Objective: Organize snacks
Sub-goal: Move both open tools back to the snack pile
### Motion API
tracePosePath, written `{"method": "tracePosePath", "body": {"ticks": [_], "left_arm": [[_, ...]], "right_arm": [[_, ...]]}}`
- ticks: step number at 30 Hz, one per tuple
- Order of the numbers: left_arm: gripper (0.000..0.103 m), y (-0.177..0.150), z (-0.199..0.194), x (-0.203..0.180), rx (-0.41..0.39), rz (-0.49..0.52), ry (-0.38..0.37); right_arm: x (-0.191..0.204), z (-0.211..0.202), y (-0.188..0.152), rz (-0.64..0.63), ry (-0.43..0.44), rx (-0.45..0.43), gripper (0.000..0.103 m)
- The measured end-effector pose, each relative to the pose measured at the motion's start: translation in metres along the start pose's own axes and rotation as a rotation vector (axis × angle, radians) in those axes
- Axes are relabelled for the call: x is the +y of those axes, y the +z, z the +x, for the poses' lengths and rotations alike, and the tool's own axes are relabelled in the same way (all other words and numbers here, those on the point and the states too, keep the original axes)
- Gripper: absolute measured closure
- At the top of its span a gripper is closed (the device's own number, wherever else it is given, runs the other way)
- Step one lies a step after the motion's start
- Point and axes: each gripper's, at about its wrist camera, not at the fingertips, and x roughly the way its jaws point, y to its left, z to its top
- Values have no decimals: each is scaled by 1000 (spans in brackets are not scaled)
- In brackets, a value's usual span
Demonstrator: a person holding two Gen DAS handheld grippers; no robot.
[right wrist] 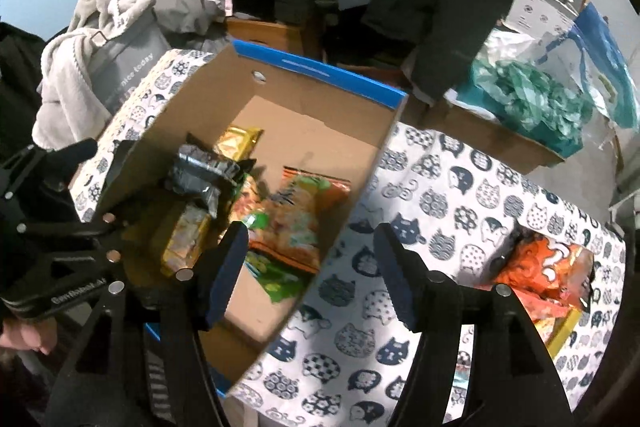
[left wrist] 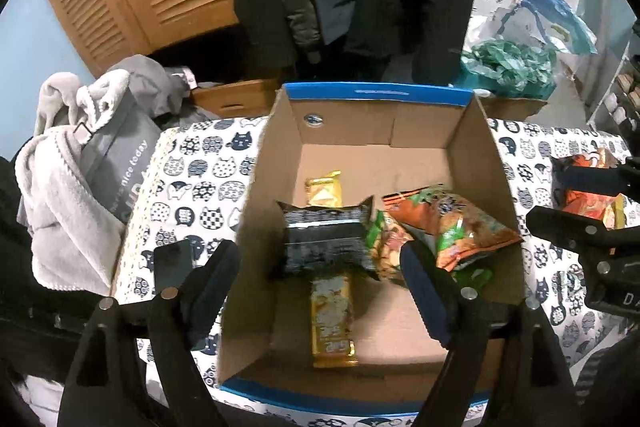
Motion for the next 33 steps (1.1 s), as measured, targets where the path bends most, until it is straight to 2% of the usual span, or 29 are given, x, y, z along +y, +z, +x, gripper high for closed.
{"method": "tracePosePath", "body": {"ticks": [11, 17, 33], "left_arm": [[19, -2, -10, -38, -13, 71, -44], [19, -4, -17, -77, -16, 146, -99], [19, -16, -20, -182, -22, 342, -149]], "right_arm": [[-40, -20, -30, 73, -38, 4, 37], [-67, -30, -46, 111, -76, 2, 37], [-168, -52, -108, 274, -175, 5, 37]]}}
